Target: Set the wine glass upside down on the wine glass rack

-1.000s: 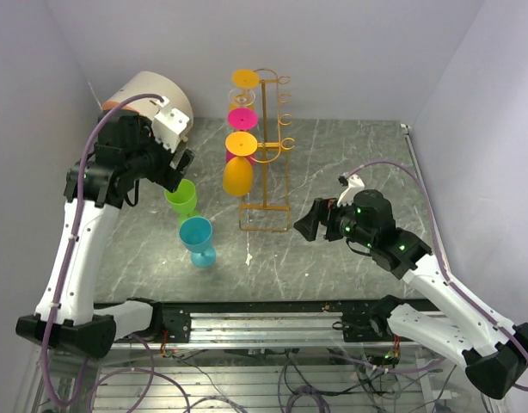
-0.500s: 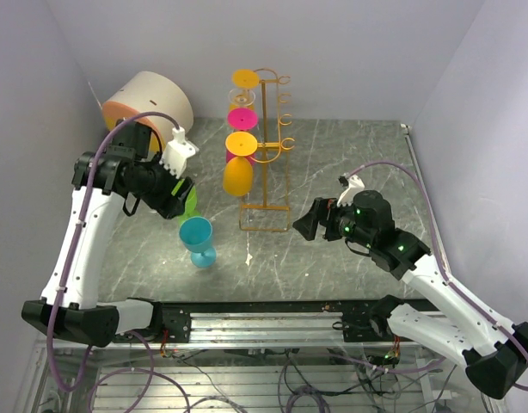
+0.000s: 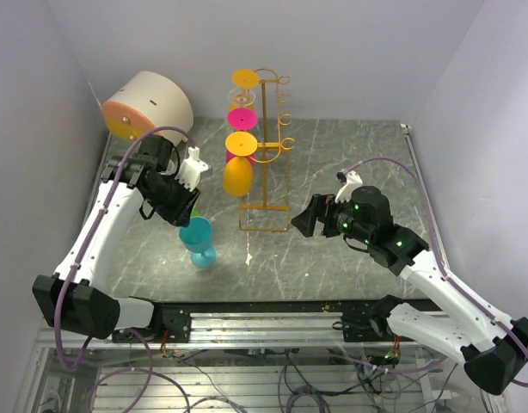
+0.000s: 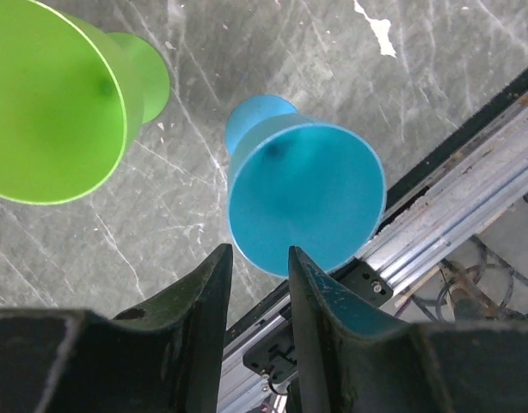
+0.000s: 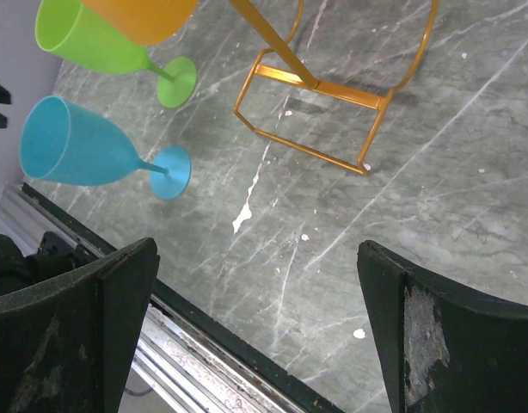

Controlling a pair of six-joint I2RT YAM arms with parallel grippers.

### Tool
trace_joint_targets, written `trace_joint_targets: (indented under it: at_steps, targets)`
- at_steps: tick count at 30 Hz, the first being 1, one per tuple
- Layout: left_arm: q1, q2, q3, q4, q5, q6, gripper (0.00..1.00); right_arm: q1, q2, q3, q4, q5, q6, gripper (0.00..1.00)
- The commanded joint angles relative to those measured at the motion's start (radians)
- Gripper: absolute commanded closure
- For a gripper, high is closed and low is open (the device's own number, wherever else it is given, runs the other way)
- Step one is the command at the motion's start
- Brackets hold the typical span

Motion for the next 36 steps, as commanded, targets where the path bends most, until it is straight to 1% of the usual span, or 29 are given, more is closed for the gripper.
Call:
trace_joint_targets:
  at_steps: [1, 3, 12, 17, 21, 23, 25, 28, 29, 31, 33, 36]
  targets:
    - [-0.010, 0.022, -0.041, 0.123, -0.080, -0.057, 0.60, 0.003, -0.013, -0.025, 0.051, -0.015, 0.011, 0.00]
    - [-0.010, 0.040, -0.040, 0.139, -0.101, -0.065, 0.60, 0.003, -0.016, -0.040, 0.064, -0.019, 0.016, 0.00]
    - [-0.013, 0.065, -0.055, 0.132, -0.069, -0.053, 0.57, 0.003, 0.000, -0.016, 0.043, -0.006, -0.020, 0.00]
    - [-0.020, 0.068, -0.071, 0.136, -0.081, -0.050, 0.58, 0.003, -0.001, -0.024, 0.057, -0.020, -0.020, 0.00]
    - [-0.024, 0.074, -0.094, 0.154, -0.109, -0.049, 0.61, 0.004, -0.016, -0.030, 0.048, -0.018, -0.016, 0.00]
    - [-0.027, 0.080, -0.101, 0.158, -0.110, -0.048, 0.64, 0.003, -0.028, -0.033, 0.038, -0.012, -0.014, 0.00]
    - [-0.031, 0.086, -0.105, 0.161, -0.105, -0.048, 0.70, 0.004, -0.043, -0.041, 0.033, -0.004, -0.008, 0.00]
    - [-0.040, 0.092, -0.109, 0.161, -0.099, -0.045, 0.74, 0.004, -0.060, -0.048, 0.024, 0.001, -0.002, 0.00]
    - [-0.043, 0.094, -0.109, 0.157, -0.097, -0.042, 0.76, 0.003, -0.063, -0.048, 0.020, 0.003, -0.001, 0.00]
    - [-0.050, 0.096, -0.107, 0.146, -0.090, -0.036, 0.91, 0.004, -0.069, -0.045, 0.013, 0.006, 0.001, 0.00]
    - [-0.054, 0.090, -0.098, 0.124, -0.064, -0.017, 0.93, 0.004, -0.074, -0.040, 0.007, 0.007, 0.000, 0.00]
    - [-0.059, 0.068, -0.035, 0.060, -0.004, 0.027, 0.93, 0.003, -0.071, -0.029, 0.000, -0.001, -0.002, 0.00]
